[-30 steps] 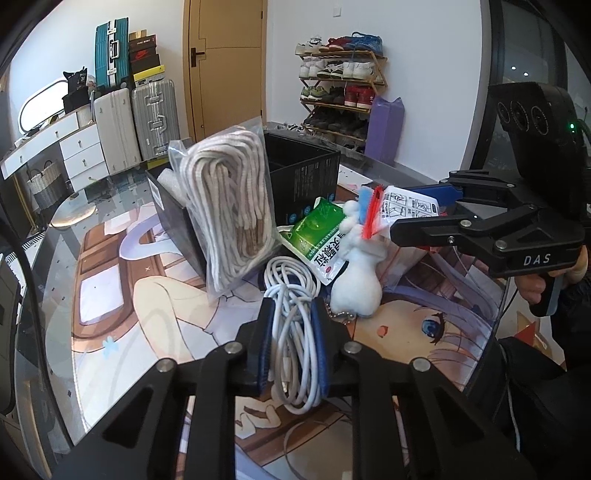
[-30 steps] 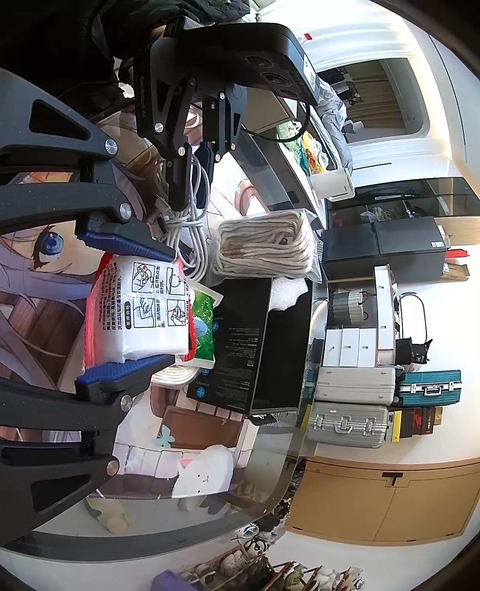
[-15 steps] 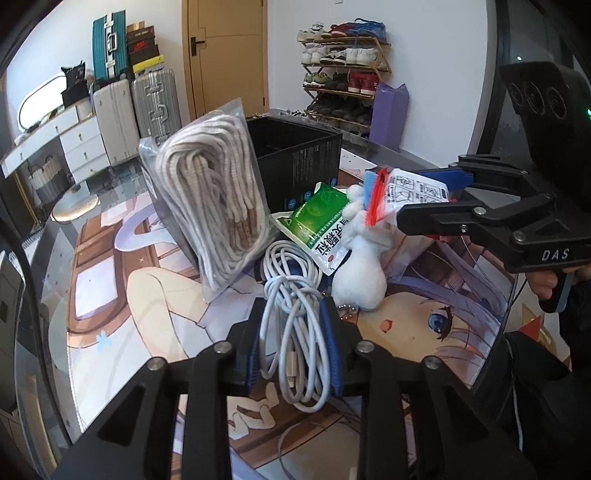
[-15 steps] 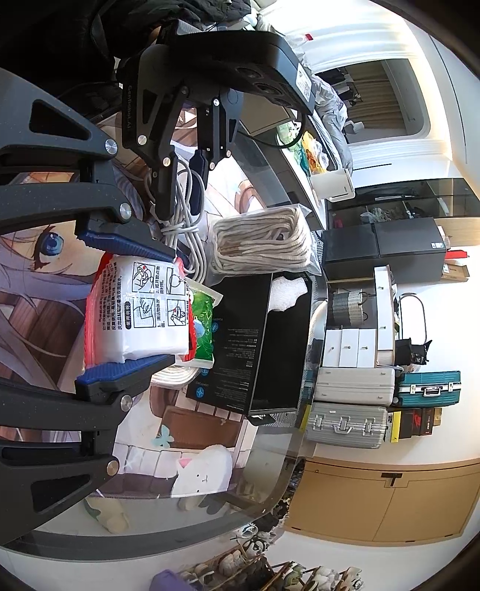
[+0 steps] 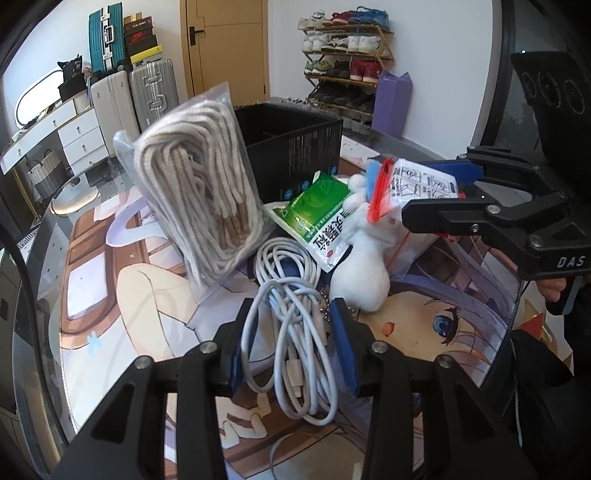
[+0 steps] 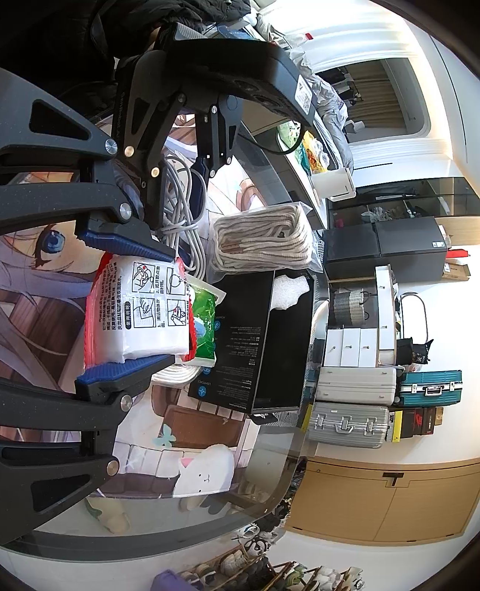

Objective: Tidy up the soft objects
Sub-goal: 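Close the left gripper on the coiled white cable and lift it, then carry the white cable and white packet over the black box with both grippers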

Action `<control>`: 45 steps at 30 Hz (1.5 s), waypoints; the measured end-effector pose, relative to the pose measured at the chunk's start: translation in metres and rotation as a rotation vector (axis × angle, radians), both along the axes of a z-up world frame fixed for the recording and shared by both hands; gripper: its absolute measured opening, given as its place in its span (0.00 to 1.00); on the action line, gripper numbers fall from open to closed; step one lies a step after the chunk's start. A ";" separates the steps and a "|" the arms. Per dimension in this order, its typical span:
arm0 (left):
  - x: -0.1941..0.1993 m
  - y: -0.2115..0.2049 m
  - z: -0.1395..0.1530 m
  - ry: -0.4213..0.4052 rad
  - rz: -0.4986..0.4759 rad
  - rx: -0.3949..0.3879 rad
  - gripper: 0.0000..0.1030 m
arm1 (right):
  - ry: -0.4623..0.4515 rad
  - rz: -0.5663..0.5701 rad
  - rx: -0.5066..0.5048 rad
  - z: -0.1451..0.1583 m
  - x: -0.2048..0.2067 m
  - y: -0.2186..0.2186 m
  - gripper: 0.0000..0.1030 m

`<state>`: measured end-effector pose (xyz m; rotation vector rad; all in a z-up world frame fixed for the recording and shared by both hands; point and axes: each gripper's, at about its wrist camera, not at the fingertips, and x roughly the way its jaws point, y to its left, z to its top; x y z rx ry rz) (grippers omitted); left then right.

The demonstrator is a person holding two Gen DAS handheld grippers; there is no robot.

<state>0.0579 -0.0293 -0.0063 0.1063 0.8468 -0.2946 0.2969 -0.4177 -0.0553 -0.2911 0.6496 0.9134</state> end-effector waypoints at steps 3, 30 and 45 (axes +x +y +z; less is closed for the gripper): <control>-0.001 -0.002 -0.001 0.006 -0.016 -0.006 0.29 | 0.000 0.002 0.000 0.001 0.000 -0.001 0.48; -0.030 0.026 0.040 -0.128 -0.010 -0.176 0.23 | -0.033 -0.025 0.058 0.014 0.001 -0.010 0.48; -0.041 0.033 0.084 -0.261 0.032 -0.198 0.24 | -0.067 -0.053 0.088 0.026 -0.001 -0.015 0.48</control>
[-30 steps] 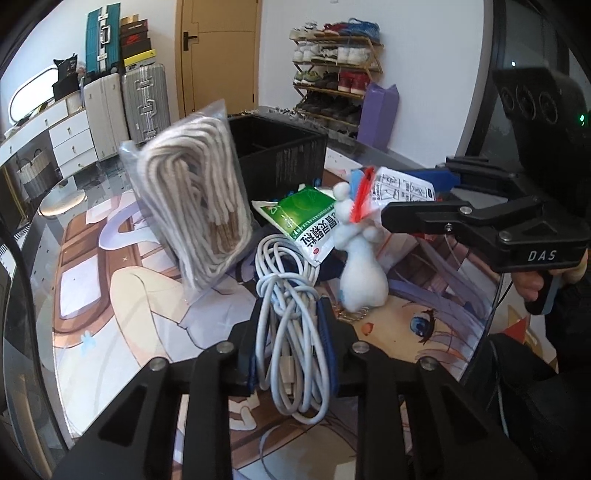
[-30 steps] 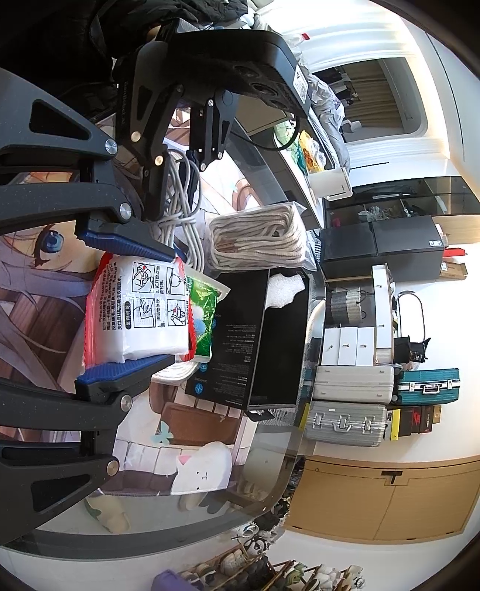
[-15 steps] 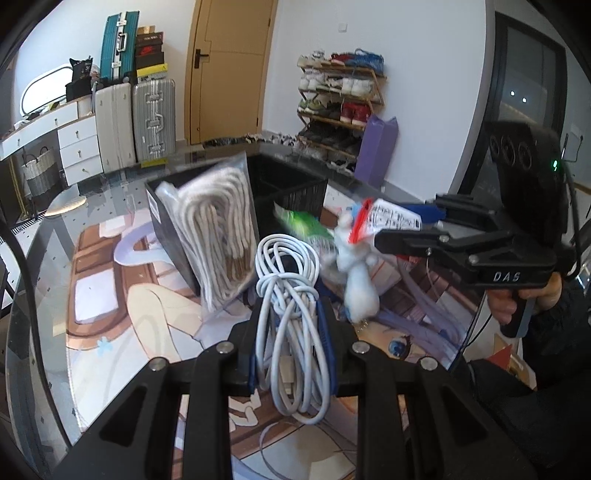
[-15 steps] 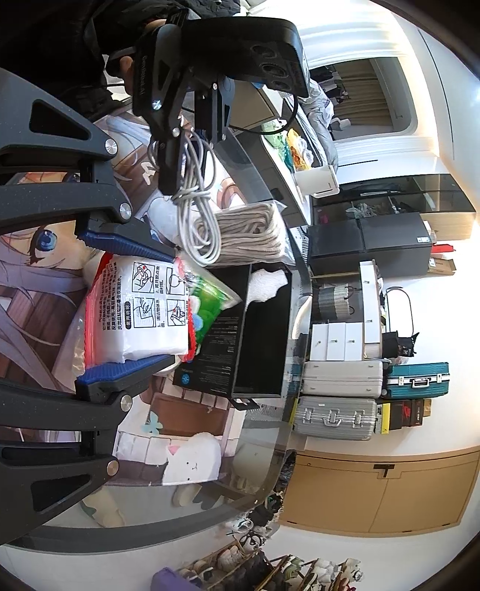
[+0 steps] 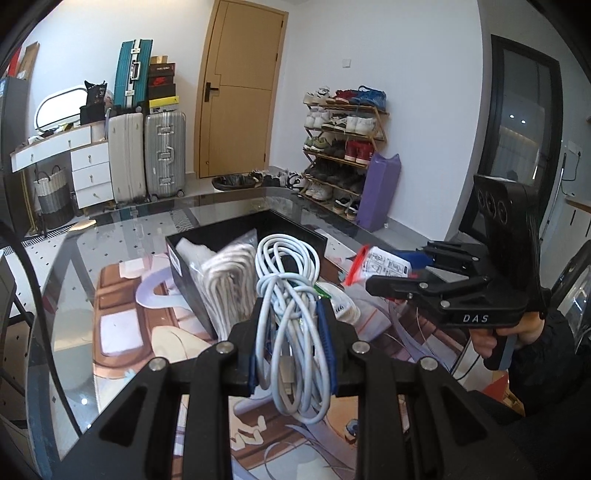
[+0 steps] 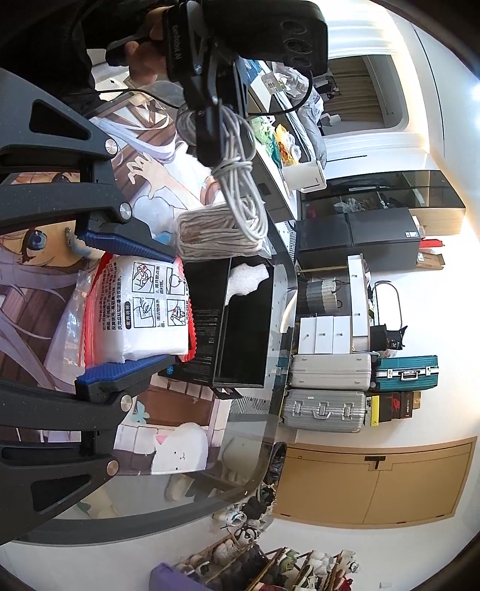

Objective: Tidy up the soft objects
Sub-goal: 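Carry the white cable and white packet over the black box with both grippers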

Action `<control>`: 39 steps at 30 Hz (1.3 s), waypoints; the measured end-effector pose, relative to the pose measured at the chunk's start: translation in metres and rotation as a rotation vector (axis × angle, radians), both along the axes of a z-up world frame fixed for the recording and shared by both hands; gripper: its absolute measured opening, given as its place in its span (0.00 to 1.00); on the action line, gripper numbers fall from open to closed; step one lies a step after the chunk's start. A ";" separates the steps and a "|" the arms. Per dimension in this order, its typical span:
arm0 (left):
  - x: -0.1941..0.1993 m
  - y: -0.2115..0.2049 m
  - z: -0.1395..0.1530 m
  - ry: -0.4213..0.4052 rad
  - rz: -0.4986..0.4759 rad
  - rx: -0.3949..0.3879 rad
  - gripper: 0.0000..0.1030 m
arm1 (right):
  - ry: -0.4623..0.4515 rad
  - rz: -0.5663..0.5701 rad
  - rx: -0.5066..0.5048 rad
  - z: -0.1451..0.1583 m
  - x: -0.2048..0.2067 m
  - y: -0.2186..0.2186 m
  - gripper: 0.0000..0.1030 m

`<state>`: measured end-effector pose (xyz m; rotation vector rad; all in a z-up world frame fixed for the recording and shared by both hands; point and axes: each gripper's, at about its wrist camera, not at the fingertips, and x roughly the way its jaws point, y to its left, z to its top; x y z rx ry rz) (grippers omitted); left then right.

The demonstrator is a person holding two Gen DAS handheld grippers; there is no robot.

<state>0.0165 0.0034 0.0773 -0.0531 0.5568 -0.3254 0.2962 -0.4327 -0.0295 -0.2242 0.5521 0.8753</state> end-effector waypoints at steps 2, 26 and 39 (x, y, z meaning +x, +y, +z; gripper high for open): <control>0.003 0.003 0.003 -0.008 0.019 -0.004 0.24 | -0.005 -0.006 0.003 0.001 0.000 0.000 0.48; 0.052 0.038 0.027 -0.059 0.128 0.002 0.24 | -0.036 -0.033 0.037 0.036 0.034 0.024 0.48; 0.080 0.052 0.014 -0.039 0.161 -0.010 0.24 | -0.024 -0.034 0.041 0.040 0.057 0.039 0.48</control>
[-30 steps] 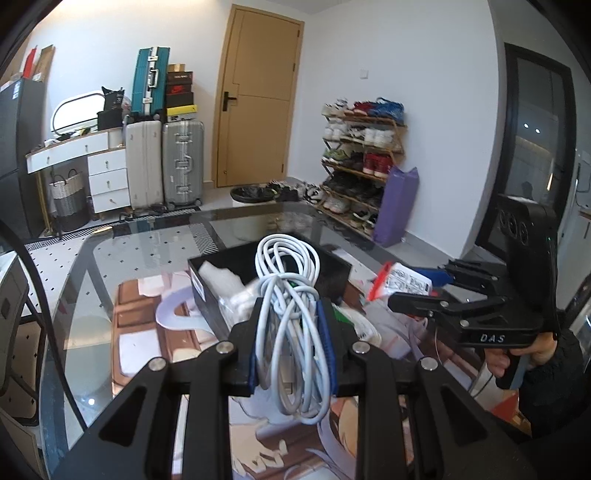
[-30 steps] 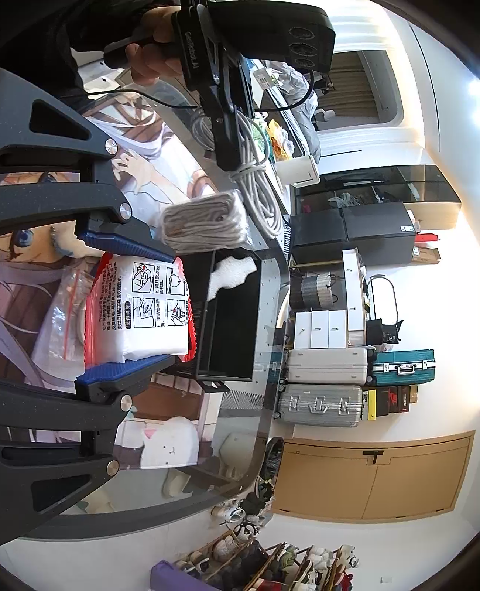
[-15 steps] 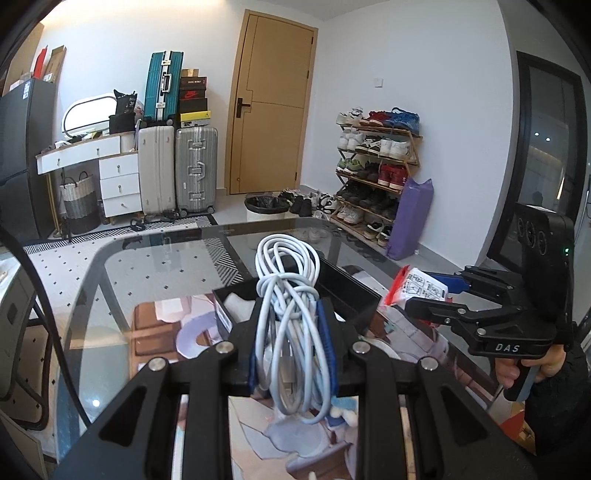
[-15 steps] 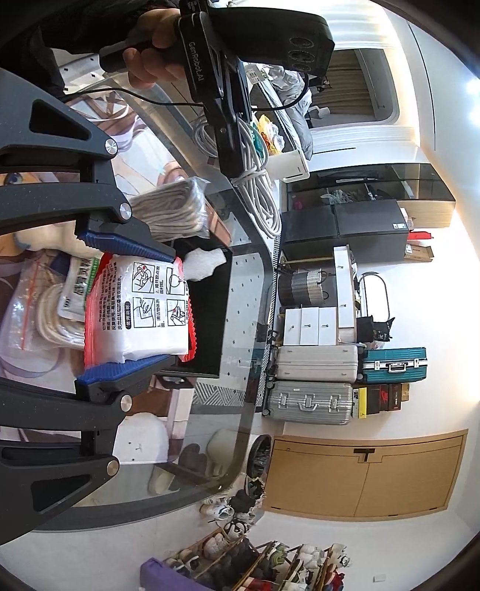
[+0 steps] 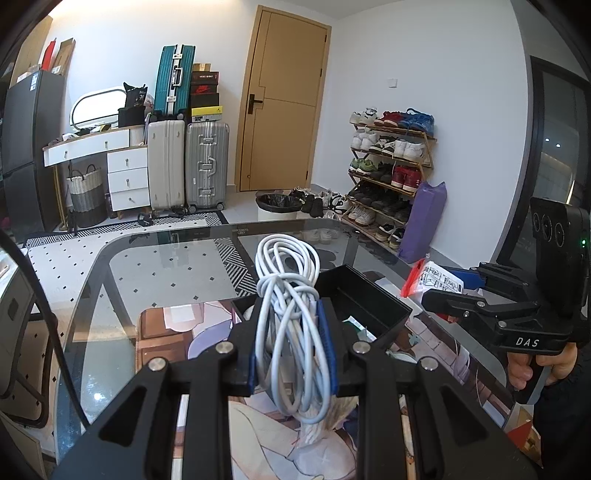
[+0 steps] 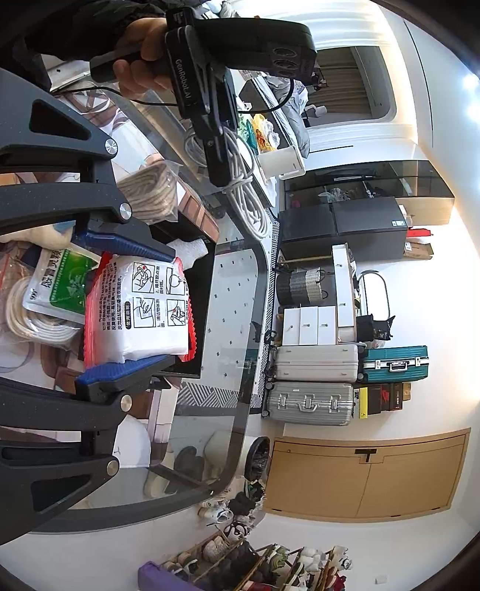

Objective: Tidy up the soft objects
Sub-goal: 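Carry the white cable and white packet over the black box with both grippers, then open both grippers to drop the cable and packet into the black box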

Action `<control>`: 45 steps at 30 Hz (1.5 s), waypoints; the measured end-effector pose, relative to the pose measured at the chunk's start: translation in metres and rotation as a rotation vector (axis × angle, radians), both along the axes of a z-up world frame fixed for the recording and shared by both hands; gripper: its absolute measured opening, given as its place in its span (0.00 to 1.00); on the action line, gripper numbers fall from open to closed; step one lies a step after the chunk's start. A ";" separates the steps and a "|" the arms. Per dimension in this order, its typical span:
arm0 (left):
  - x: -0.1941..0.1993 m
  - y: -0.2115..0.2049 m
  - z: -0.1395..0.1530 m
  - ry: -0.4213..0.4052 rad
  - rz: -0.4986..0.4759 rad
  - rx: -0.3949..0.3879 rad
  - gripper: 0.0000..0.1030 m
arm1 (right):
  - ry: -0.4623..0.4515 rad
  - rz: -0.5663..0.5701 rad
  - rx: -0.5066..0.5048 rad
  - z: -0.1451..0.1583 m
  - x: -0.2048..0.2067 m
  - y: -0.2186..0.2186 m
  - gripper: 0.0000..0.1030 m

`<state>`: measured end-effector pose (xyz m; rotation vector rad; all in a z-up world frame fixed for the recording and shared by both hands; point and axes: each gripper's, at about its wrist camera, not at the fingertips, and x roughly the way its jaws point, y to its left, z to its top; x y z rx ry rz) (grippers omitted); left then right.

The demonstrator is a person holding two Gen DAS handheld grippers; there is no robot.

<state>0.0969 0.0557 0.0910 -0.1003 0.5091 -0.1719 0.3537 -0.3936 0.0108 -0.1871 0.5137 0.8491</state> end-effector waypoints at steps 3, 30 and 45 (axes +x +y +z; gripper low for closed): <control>0.006 0.000 -0.003 0.005 0.003 -0.001 0.24 | 0.006 -0.002 -0.004 -0.001 0.006 0.005 0.48; 0.065 0.004 -0.022 0.061 -0.027 -0.001 0.24 | 0.055 -0.026 -0.029 -0.021 0.054 0.034 0.48; 0.086 -0.016 -0.036 0.105 -0.098 0.013 0.24 | 0.069 -0.025 -0.053 -0.031 0.065 0.048 0.48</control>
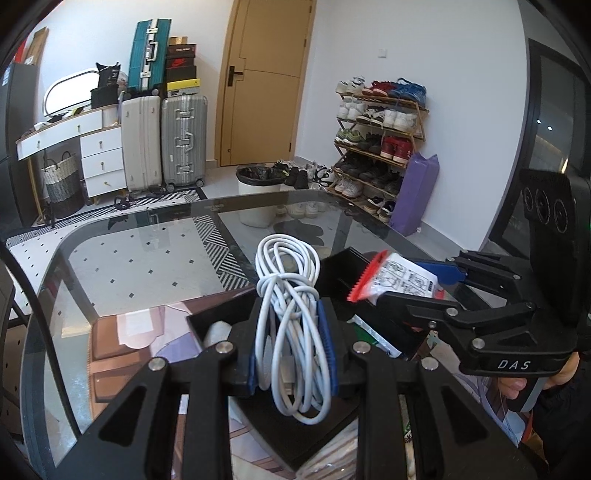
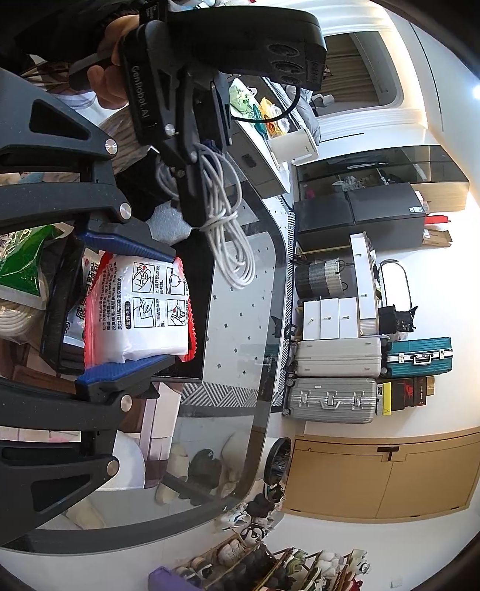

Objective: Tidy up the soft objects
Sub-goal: 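Open both grippers to drop the cable and packet into the black box, then move the right gripper to the rope zip bag while the left nears the cord bag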

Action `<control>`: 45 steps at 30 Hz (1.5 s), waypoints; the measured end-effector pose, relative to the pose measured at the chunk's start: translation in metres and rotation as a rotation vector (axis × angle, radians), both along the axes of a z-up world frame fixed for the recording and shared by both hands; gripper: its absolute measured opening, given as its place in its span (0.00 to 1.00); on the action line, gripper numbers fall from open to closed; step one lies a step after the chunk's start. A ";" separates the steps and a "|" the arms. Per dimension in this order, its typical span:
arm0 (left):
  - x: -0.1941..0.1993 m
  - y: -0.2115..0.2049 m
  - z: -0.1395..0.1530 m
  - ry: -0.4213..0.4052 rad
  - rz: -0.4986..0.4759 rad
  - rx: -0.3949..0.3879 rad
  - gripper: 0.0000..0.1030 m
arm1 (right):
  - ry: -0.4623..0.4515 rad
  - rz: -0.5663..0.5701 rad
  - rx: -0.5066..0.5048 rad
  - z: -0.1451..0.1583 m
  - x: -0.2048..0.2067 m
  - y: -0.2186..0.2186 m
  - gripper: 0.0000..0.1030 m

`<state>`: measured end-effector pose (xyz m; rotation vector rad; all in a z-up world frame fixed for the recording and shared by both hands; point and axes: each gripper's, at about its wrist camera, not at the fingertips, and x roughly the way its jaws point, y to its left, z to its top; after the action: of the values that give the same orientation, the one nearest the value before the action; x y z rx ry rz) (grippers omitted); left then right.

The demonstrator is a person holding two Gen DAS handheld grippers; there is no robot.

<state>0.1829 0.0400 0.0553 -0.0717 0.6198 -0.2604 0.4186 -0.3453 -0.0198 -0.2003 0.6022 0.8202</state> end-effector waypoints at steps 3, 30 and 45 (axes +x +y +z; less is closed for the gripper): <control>0.002 -0.005 -0.002 0.006 -0.019 0.006 0.24 | -0.003 0.002 -0.007 0.000 0.001 0.002 0.48; -0.014 -0.003 0.004 -0.002 0.007 0.029 0.76 | -0.018 -0.055 -0.005 0.001 -0.005 -0.021 0.97; -0.082 0.009 0.008 -0.070 0.140 0.036 1.00 | 0.025 -0.058 -0.021 -0.013 -0.042 -0.061 0.99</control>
<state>0.1010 0.0491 0.0631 -0.0709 0.5467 -0.1158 0.3768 -0.4066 -0.0332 -0.1914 0.6379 0.7610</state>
